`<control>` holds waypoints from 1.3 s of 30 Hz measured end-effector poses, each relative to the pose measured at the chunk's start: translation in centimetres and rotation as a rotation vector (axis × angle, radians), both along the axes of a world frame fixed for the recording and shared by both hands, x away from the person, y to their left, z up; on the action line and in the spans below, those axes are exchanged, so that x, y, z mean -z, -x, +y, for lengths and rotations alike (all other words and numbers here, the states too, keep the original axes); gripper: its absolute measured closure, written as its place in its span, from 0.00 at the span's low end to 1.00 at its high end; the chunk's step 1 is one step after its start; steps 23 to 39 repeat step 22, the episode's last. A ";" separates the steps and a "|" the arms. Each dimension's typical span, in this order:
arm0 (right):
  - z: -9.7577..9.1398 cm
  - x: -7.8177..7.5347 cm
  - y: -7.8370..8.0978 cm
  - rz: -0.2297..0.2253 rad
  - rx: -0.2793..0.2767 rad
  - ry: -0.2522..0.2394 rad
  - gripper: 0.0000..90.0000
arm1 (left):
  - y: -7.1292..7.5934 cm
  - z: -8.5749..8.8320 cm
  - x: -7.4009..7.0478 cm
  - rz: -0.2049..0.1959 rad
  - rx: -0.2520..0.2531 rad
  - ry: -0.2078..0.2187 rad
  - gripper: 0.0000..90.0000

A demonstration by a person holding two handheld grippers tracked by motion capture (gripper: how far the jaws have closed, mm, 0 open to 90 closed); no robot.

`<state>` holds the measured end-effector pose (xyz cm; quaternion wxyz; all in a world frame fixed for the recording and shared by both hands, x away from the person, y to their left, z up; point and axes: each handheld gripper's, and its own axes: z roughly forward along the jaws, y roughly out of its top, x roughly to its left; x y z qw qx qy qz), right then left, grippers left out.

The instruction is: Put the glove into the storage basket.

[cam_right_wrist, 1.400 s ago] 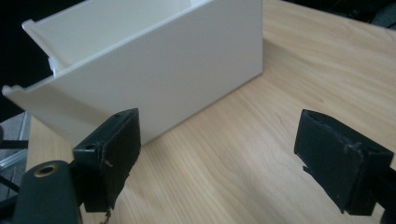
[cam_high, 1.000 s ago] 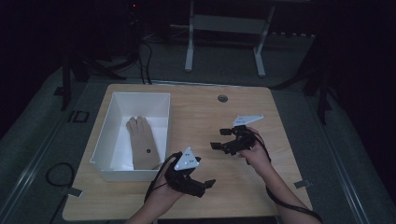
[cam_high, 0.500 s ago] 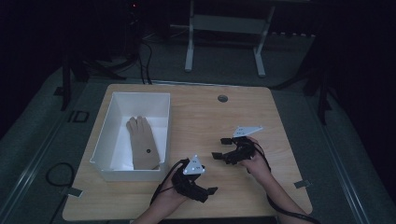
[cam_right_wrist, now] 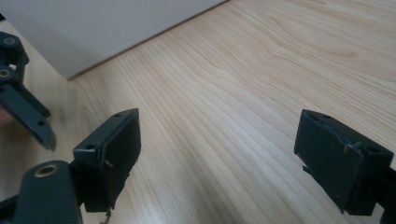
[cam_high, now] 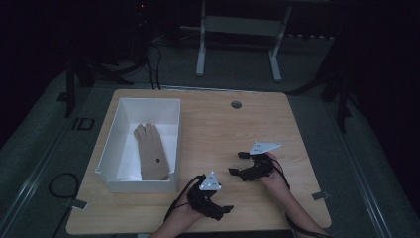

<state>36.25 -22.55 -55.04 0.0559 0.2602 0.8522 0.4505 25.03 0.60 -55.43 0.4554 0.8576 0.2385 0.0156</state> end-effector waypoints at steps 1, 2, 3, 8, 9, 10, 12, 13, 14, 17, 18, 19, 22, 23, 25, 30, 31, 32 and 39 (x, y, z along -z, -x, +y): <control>-0.1 0.1 0.0 -0.004 0.000 0.003 0.16 | 0.0 -0.1 0.1 0.001 0.003 -0.001 0.16; -0.2 0.2 0.1 -0.008 0.001 0.004 0.16 | 0.0 -0.1 0.2 0.002 0.004 -0.001 0.16; -0.3 0.3 0.1 -0.015 0.001 0.007 0.16 | 0.0 -0.1 0.3 0.001 0.005 0.003 0.16; -0.5 0.8 0.4 -0.034 -0.003 0.030 0.17 | -0.1 0.0 0.6 0.003 0.009 0.026 0.16; -0.5 0.8 0.4 -0.031 -0.004 0.029 0.16 | -0.1 0.0 0.7 0.001 0.008 0.027 0.16; -0.6 0.8 0.4 -0.032 -0.001 0.029 0.16 | -0.1 0.1 0.7 0.004 0.005 0.029 0.16; -0.6 0.8 0.4 -0.035 0.002 0.028 0.16 | -0.2 0.2 0.7 0.006 0.004 0.031 0.16; -0.7 0.9 0.4 -0.035 0.004 0.026 0.16 | -0.2 0.3 0.8 0.008 0.002 0.033 0.16; -0.7 0.9 0.4 -0.034 0.005 0.028 0.16 | -0.2 0.4 0.8 0.008 0.000 0.034 0.16; -0.8 1.0 0.3 -0.037 0.006 0.030 0.16 | -0.3 0.5 0.8 0.009 -0.005 0.041 0.16; -0.8 1.0 0.3 -0.038 0.006 0.030 0.16 | -0.3 0.5 0.8 0.010 -0.007 0.044 0.16; -0.8 1.0 0.3 -0.039 0.009 0.032 0.16 | -0.3 0.6 0.7 0.011 -0.007 0.047 0.16; -0.8 1.1 0.2 -0.037 0.010 0.034 0.16 | -0.3 0.5 0.8 0.009 -0.004 0.046 0.16; -0.8 1.1 0.2 -0.037 0.010 0.034 0.16 | -0.3 0.5 0.8 0.009 -0.004 0.046 0.16; -0.8 1.1 0.2 -0.037 0.010 0.034 0.16 | -0.3 0.5 0.8 0.009 -0.004 0.046 0.16; -0.8 1.1 0.2 -0.037 0.010 0.034 0.16 | -0.3 0.5 0.8 0.009 -0.004 0.046 0.16; -0.8 1.1 0.2 -0.037 0.010 0.034 0.16 | -0.3 0.5 0.8 0.009 -0.004 0.046 0.16; -0.8 1.1 0.2 -0.037 0.010 0.034 0.16 | -0.3 0.5 0.8 0.009 -0.004 0.046 0.16; -0.8 1.1 0.2 -0.037 0.010 0.034 0.16 | -0.3 0.5 0.8 0.009 -0.004 0.046 0.16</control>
